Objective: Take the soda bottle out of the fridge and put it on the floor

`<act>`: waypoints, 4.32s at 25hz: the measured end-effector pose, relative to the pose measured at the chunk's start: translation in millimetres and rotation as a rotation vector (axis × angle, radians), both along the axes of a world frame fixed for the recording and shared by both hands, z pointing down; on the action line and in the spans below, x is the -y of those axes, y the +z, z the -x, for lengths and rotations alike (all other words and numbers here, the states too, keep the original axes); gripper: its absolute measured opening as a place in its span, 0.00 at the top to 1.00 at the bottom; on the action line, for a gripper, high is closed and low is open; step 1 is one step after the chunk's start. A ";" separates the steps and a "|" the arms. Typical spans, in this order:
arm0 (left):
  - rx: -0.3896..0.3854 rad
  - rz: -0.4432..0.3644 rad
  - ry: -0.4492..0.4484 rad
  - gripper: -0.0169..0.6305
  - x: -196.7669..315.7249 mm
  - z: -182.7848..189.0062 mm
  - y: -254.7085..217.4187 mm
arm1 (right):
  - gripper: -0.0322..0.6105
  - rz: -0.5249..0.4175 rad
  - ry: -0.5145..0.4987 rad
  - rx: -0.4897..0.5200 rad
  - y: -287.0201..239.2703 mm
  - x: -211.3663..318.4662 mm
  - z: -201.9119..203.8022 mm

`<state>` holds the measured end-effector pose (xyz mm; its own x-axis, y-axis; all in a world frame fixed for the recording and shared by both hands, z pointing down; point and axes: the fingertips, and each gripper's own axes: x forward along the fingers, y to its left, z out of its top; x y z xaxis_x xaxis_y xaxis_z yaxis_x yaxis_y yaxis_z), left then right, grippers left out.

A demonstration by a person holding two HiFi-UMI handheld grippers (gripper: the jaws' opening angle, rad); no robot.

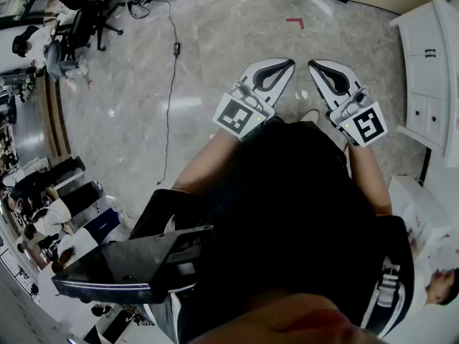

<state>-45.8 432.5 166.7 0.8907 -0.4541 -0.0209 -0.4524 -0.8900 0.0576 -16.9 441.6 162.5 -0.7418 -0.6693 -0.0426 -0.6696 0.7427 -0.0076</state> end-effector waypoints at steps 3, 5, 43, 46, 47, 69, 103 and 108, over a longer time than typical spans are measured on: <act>0.011 0.028 0.003 0.97 -7.0 -2.3 5.3 | 0.93 0.021 0.004 -0.003 4.5 -5.6 -3.2; 0.014 0.029 0.006 0.97 -9.2 -4.3 6.4 | 0.93 0.027 0.001 -0.003 5.4 -7.4 -4.2; 0.055 0.026 -0.028 0.97 26.5 -116.2 10.8 | 0.93 -0.013 0.001 -0.003 2.9 31.6 -120.1; 0.038 0.034 -0.029 0.97 48.8 -108.5 16.3 | 0.93 -0.001 0.000 -0.026 10.5 50.1 -113.1; 0.038 0.030 -0.027 0.97 58.6 -108.3 18.9 | 0.93 0.004 0.000 -0.039 13.9 58.8 -112.9; 0.021 0.016 0.014 0.97 279.1 -12.8 27.7 | 0.93 0.057 0.029 -0.067 23.0 274.6 -18.5; 0.071 0.084 -0.368 0.97 674.4 -100.4 127.2 | 0.82 0.119 -0.131 -0.085 148.1 733.8 -117.3; 0.067 0.077 -0.381 0.97 743.4 -93.3 190.5 | 0.70 0.152 -0.048 -0.027 196.9 805.1 -110.4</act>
<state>47.5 -310.8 357.2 0.6563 -0.7504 0.0785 -0.7544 -0.6519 0.0763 93.6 -363.5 359.4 -0.7723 -0.6305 0.0773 -0.6352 0.7652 -0.1048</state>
